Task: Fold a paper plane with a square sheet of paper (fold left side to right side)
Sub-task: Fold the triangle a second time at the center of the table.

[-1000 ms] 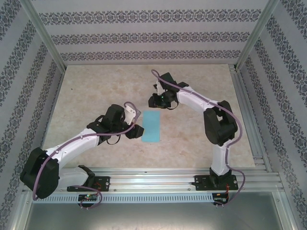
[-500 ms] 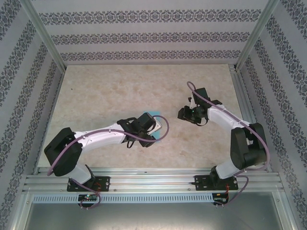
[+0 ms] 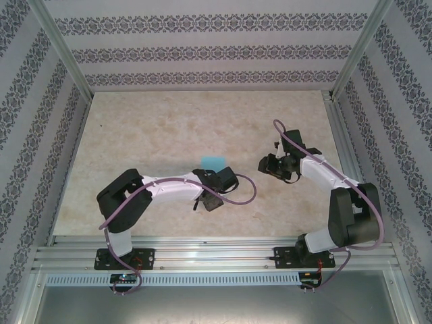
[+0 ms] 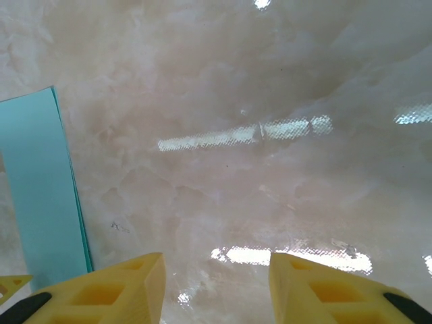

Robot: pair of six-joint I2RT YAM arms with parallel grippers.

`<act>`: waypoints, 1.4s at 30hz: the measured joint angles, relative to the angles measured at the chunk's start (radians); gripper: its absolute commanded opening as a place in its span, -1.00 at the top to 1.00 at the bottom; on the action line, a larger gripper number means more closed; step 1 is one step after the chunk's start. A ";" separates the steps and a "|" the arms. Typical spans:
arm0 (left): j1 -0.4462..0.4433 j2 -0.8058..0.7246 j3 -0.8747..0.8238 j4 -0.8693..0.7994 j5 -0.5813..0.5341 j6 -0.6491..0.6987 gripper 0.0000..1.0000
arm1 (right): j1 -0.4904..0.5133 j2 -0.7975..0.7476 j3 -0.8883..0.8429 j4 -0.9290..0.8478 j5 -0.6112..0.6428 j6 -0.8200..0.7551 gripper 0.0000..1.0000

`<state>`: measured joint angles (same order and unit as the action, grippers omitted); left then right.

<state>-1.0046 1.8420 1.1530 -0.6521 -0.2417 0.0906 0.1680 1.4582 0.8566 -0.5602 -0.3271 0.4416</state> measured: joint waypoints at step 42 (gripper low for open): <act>0.257 -0.205 -0.208 0.208 0.486 -0.051 0.92 | 0.213 0.026 -0.051 0.223 -0.228 0.099 0.52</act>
<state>-0.7471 1.6371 0.9455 -0.4438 0.2447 0.0395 0.3813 1.4837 0.8055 -0.3370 -0.5549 0.5404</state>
